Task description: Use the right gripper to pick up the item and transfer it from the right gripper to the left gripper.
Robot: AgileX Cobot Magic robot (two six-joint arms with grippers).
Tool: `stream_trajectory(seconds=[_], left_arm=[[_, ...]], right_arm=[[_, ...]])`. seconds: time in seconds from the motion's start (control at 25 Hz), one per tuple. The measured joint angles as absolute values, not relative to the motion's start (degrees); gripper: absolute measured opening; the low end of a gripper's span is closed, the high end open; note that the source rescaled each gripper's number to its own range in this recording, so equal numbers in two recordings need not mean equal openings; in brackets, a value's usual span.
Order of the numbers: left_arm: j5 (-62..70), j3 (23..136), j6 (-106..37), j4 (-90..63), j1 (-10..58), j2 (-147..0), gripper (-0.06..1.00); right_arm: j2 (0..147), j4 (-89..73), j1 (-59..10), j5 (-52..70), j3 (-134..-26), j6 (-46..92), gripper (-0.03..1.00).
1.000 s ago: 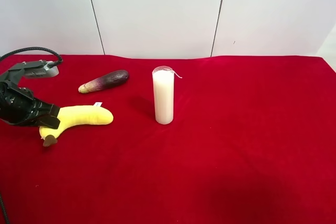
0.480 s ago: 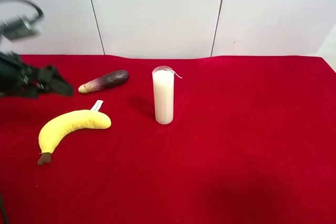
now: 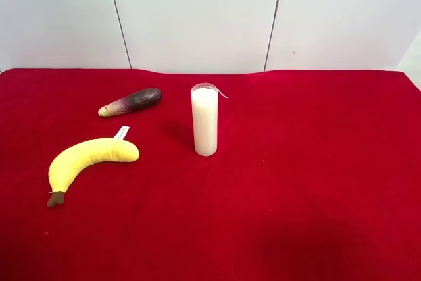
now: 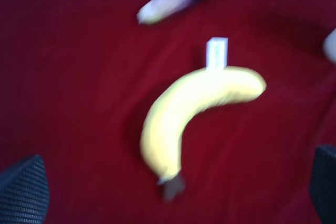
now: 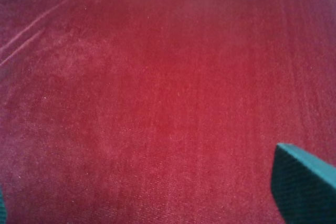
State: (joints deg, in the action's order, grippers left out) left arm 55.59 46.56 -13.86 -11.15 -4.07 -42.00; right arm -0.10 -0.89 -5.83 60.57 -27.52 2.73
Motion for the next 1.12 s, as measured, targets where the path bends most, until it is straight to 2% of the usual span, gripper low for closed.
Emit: stream_trajectory(seconds=[0.28, 0.72, 1.12], left_arm=[[66.8, 41.5, -5.8, -1.3, -4.1, -26.3, 1.0], [66.3, 31.6, -2.0, -1.1, -4.1, -2.5, 1.0], [61.4, 29.2, -1.1, -0.5, -4.1, 0.4, 1.0]], right_arm=[[-0.1, -0.9, -5.8, 60.6, -27.5, 2.7, 1.0], [-0.1, -0.9, -5.8, 60.6, -27.5, 2.7, 1.0], [-0.1, -0.9, -5.8, 60.6, -27.5, 2.7, 1.0]])
